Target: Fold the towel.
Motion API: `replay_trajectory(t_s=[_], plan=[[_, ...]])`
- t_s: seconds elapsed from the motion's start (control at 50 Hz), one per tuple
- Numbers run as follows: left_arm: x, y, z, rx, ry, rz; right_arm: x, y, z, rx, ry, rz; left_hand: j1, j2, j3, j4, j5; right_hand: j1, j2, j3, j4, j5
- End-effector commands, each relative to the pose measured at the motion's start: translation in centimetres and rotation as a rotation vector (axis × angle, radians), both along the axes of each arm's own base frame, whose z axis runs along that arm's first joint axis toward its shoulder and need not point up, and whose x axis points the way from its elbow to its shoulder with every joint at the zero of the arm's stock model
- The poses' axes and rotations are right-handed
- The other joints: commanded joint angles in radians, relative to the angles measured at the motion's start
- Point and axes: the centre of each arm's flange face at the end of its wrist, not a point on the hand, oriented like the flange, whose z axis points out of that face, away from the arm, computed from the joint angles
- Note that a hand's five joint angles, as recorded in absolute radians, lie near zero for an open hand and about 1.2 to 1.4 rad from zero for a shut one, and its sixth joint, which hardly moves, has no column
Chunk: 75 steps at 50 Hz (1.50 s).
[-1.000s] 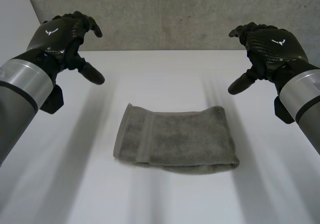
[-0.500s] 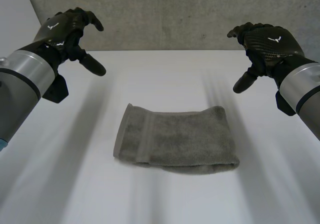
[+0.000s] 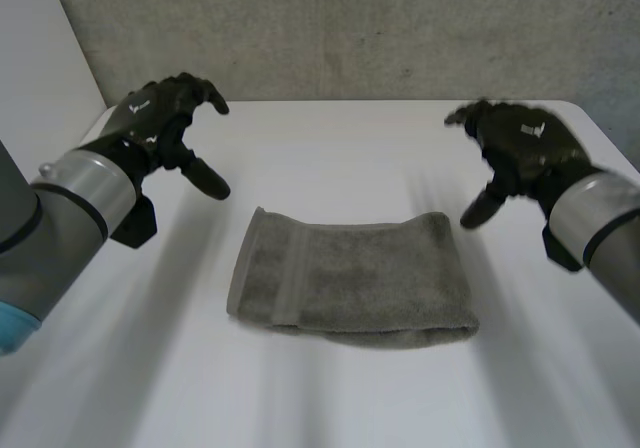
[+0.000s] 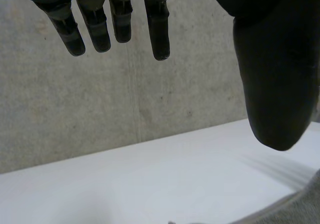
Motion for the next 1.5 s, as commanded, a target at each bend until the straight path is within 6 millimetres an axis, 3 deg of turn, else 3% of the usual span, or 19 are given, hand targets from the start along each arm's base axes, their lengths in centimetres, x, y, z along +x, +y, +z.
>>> replay_trajectory(t_s=[0.02, 0.22, 0.5, 0.62, 0.74, 0.76, 0.9, 0.94, 1.04, 1.08, 1.12, 1.14, 1.18, 1.2, 1.24, 1.26, 1.3, 1.48, 1.5], plan=[[0.1, 0.2, -2.4, 0.003, -0.002, 0.0, -0.6, 1.3, -4.5, 0.1, 0.027, -0.005, -0.07, -0.061, -0.065, -0.067, -0.055, -0.053, -0.065, -0.066, -0.077, -0.059], [0.1, 0.1, -3.7, -0.002, -0.002, 0.002, -0.9, 3.7, -8.9, 0.176, 0.077, 0.061, -0.07, -0.061, -0.065, -0.067, -0.055, 0.054, 0.042, 0.04, 0.029, 0.048], [0.1, -0.1, -4.1, 0.009, -0.007, 0.003, -1.4, 3.0, -12.7, 0.173, 0.201, 0.072, -0.07, -0.061, -0.065, -0.067, -0.055, 0.338, 0.327, 0.325, 0.314, 0.333], [0.2, 0.1, -4.3, 0.015, -0.009, 0.005, -1.5, 2.9, -12.8, 0.169, 0.207, 0.07, -0.07, -0.061, -0.065, -0.067, -0.055, 0.486, 0.474, 0.472, 0.461, 0.48], [0.2, 0.1, -4.3, 0.014, -0.007, 0.005, -1.7, 2.8, -12.9, 0.161, 0.228, 0.071, -0.07, -0.061, -0.065, -0.067, -0.055, 0.923, 0.912, 0.91, 0.899, 0.917], [0.2, 0.1, -4.3, 0.014, -0.007, 0.005, -1.8, 2.6, -12.9, 0.154, 0.237, 0.063, -0.07, -0.061, -0.065, -0.067, -0.055, 1.112, 1.1, 1.099, 1.088, 1.106], [0.2, 0.1, -4.3, 0.014, -0.007, 0.005, -3.6, -0.1, -11.6, 0.087, 0.278, -0.005, -0.07, -0.061, -0.065, -0.067, -0.055, 1.169, 1.157, 1.155, 1.144, 1.163], [0.1, 0.0, -4.2, 0.011, -0.007, 0.005, -3.6, -1.4, -10.1, 0.023, 0.299, -0.012, -0.07, -0.061, -0.065, -0.067, -0.055, 1.169, 1.157, 1.155, 1.144, 1.163], [0.1, 0.0, -4.1, 0.007, -0.004, 0.005, -3.2, -1.8, -8.6, -0.023, 0.329, -0.001, -0.07, -0.061, -0.065, -0.067, -0.055, 1.169, 1.157, 1.155, 1.144, 1.163], [0.1, 0.0, -4.1, 0.007, -0.006, 0.003, -2.2, -1.3, -7.8, -0.038, 0.333, 0.036, -0.07, -0.061, -0.065, -0.067, -0.055, 1.169, 1.157, 1.155, 1.144, 1.163], [0.1, -0.1, -4.1, 0.005, -0.005, 0.005, 1.5, 1.3, -6.3, -0.069, 0.328, 0.169, -0.07, -0.061, -0.065, -0.067, -0.055, 1.169, 1.157, 1.155, 1.144, 1.163], [0.1, 0.0, -4.0, 0.004, -0.004, 0.005, 1.5, 1.3, -6.3, -0.069, 0.328, 0.17, -0.07, -0.061, -0.065, -0.067, -0.055, 1.169, 1.157, 1.155, 1.144, 1.163], [0.1, 0.0, -3.9, 0.002, -0.004, 0.005, 4.6, 3.9, -6.0, -0.092, 0.327, 0.28, -0.07, -0.061, -0.065, -0.067, -0.055, 1.169, 1.157, 1.155, 1.144, 1.163], [0.1, 0.0, -3.9, 0.002, -0.004, 0.005, 4.6, 3.9, -6.0, -0.092, 0.327, 0.281, -0.07, -0.061, -0.065, -0.067, -0.055, 1.169, 1.157, 1.155, 1.144, 1.163], [0.2, 0.1, -3.9, 0.002, -0.004, 0.005, 7.5, 6.5, -6.3, -0.112, 0.34, 0.352, -0.07, -0.061, -0.065, -0.067, -0.055, 1.169, 1.157, 1.155, 1.144, 1.163], [0.2, 0.1, -3.9, 0.002, -0.004, 0.005, 7.5, 6.5, -6.4, -0.112, 0.34, 0.353, -0.07, -0.061, -0.065, -0.067, -0.055, 1.169, 1.157, 1.155, 1.144, 1.163], [0.2, 0.0, -4.0, 0.004, -0.003, 0.006, 10.6, 9.8, -7.1, -0.131, 0.356, 0.435, -0.07, -0.061, -0.065, -0.067, -0.055, 1.169, 1.157, 1.155, 1.144, 1.163], [0.2, 0.1, -4.0, 0.004, -0.003, 0.008, 13.7, 13.2, -10.9, -0.088, 0.409, 0.544, -0.07, -0.061, -0.065, -0.067, -0.055, 1.143, 1.132, 1.13, 1.119, 1.137], [0.2, 0.1, -4.0, 0.004, -0.003, 0.008, 14.0, 13.6, -11.4, -0.083, 0.416, 0.56, -0.07, -0.061, -0.065, -0.067, -0.055, 1.033, 1.021, 1.02, 1.009, 1.027]])
